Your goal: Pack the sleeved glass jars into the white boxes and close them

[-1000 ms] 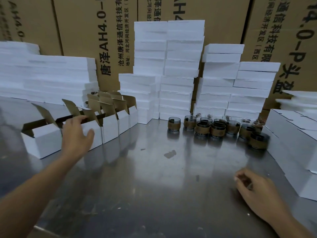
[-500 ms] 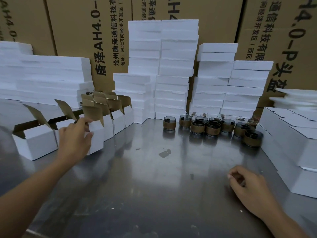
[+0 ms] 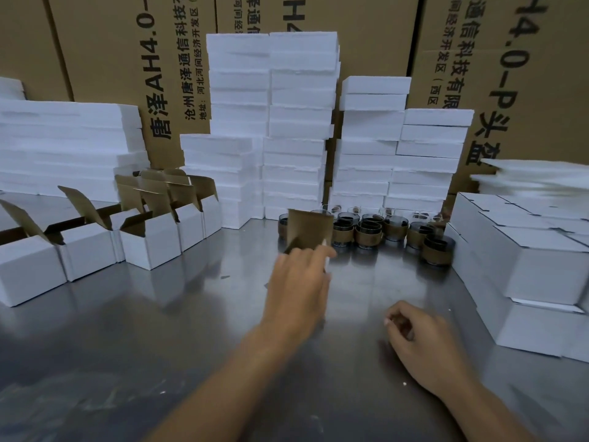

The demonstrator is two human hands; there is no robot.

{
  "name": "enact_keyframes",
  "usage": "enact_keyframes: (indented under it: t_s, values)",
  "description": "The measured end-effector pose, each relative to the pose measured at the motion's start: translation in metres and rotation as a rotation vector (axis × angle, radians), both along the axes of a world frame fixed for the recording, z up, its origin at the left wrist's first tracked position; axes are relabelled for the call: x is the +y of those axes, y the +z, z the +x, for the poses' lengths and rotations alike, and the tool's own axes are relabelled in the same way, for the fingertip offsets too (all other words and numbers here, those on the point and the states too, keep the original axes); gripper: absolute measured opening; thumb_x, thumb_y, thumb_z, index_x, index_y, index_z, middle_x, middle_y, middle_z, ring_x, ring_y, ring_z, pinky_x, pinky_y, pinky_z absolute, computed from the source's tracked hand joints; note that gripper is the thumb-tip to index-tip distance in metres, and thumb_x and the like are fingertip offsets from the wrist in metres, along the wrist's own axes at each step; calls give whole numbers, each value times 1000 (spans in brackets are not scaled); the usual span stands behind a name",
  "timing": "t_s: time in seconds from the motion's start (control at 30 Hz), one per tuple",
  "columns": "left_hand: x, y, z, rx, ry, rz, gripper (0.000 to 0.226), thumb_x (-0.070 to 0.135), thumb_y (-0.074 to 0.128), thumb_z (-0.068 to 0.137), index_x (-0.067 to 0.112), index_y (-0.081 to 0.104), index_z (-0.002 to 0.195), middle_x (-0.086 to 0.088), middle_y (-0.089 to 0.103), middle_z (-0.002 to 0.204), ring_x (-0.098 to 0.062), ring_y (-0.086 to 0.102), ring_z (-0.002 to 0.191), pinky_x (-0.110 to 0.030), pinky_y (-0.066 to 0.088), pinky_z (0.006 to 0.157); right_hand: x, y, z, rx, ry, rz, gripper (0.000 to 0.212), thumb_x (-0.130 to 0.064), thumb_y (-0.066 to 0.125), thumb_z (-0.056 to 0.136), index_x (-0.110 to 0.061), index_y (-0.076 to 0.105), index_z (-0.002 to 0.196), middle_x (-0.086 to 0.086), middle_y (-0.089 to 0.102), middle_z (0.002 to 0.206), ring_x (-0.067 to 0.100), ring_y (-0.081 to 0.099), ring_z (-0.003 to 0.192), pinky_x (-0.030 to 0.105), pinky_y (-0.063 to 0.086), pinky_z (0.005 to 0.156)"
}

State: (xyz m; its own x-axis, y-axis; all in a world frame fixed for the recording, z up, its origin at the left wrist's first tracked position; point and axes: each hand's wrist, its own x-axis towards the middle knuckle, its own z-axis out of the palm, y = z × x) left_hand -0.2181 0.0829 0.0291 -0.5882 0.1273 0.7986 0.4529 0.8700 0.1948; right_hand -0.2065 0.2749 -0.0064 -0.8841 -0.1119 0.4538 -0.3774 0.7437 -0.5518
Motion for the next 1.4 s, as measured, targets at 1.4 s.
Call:
enact_keyframes:
  t_s: [1.4]
  values:
    - [23, -39, -45, 253, -95, 53, 35, 39, 54, 86, 16, 72, 66, 1, 66, 68, -12, 61, 60, -21, 51, 51, 17, 32, -200, -192, -157, -44, 51, -14, 53, 89, -26, 39, 137, 1, 52, 100, 19, 57, 80, 40, 52, 77]
